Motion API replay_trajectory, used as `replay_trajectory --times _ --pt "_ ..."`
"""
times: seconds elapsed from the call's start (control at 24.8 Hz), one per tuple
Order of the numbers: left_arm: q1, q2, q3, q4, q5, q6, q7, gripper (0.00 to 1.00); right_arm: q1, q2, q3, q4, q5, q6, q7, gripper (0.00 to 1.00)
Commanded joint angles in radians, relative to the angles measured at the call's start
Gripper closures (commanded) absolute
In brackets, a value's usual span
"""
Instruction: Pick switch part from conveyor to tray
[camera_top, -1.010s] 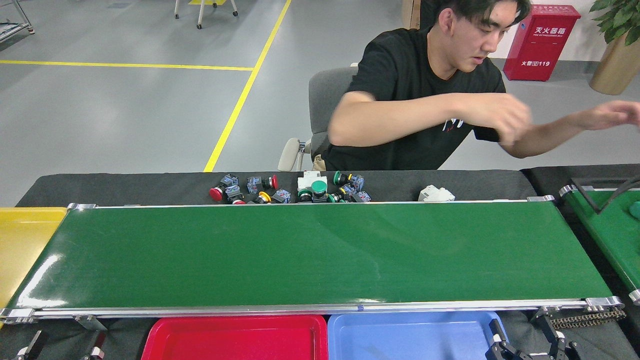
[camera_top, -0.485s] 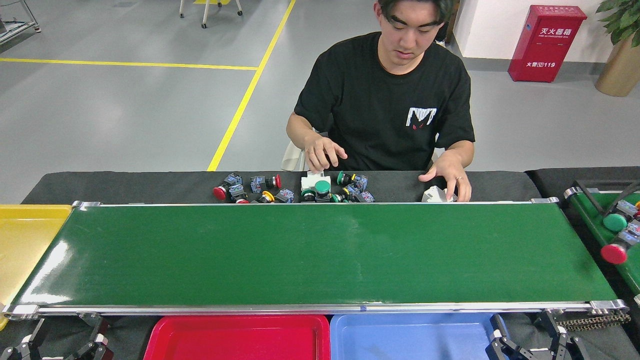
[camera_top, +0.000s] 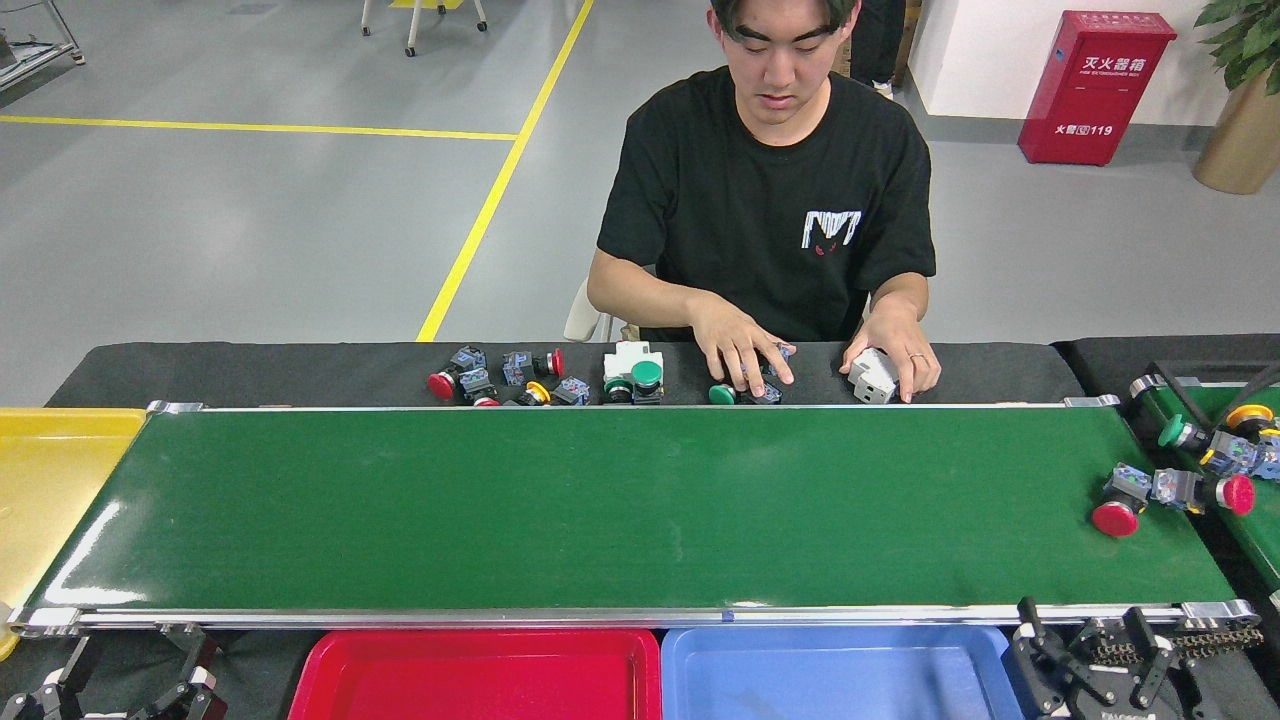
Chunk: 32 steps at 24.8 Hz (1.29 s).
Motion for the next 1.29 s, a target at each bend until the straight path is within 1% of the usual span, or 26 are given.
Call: replay_trajectory --times 0.0,0.36,0.57,0.65,0.69,0.77,0.81,0.89,0.93,0.97,1.05,1.09,1.17,1.25 --pt "-0.006 0.003 0.003 -0.010 0.004 -0.006 0.007 0.00 -0.054 -0.019 -0.007 0.049 -0.002 0.007 0.042 0.01" --pt "-0.006 0.012 0.001 -0.008 0.001 -0.008 0.007 0.00 -0.168 -0.023 0.001 0.164 0.000 0.008 0.063 0.01" --pt "-0.007 0.015 0.001 -0.008 0.000 -0.008 0.007 0.00 -0.246 -0.002 0.049 0.256 -0.002 0.011 0.063 0.02" --pt "-0.009 0.017 0.000 -0.008 -0.002 -0.008 0.007 0.00 -0.283 0.013 0.052 0.298 -0.002 0.011 0.063 0.05" --pt "-0.009 0.017 0.001 -0.007 -0.003 -0.008 0.007 0.00 -0.297 0.018 0.053 0.316 -0.002 0.010 0.063 0.11" --pt "-0.012 0.017 0.000 -0.007 -0.005 -0.008 0.007 0.00 -0.309 0.013 0.082 0.342 0.007 0.007 0.063 0.38" --pt "-0.015 0.017 0.000 -0.007 -0.005 -0.008 0.007 0.00 -0.310 0.004 0.111 0.345 0.007 0.007 0.063 0.56" --pt "-0.015 0.017 0.000 -0.007 -0.005 -0.008 0.007 0.00 -0.310 -0.011 0.138 0.345 0.000 0.001 0.061 0.75" --pt "-0.015 0.017 0.000 -0.007 -0.005 -0.008 0.007 0.00 -0.310 -0.010 0.138 0.344 0.000 -0.001 0.060 0.81" --pt "-0.015 0.017 0.001 -0.007 -0.005 -0.008 0.007 0.00 -0.310 -0.008 0.139 0.339 0.000 -0.002 0.058 0.83" --pt "-0.015 0.017 0.001 -0.008 -0.003 -0.008 0.007 0.00 -0.310 -0.011 0.142 0.324 0.000 -0.010 0.054 0.83" --pt "-0.015 0.017 0.001 -0.008 -0.005 -0.008 0.007 0.00 -0.307 -0.011 0.145 0.307 0.000 -0.035 0.052 0.85" --pt "-0.015 0.017 0.001 -0.008 -0.003 -0.008 0.007 0.00 -0.297 -0.006 0.145 0.267 0.000 -0.111 0.051 0.87" --pt "-0.015 0.017 0.001 -0.008 -0.003 -0.008 0.007 0.00 -0.266 -0.002 0.158 0.202 0.000 -0.197 0.049 0.87"
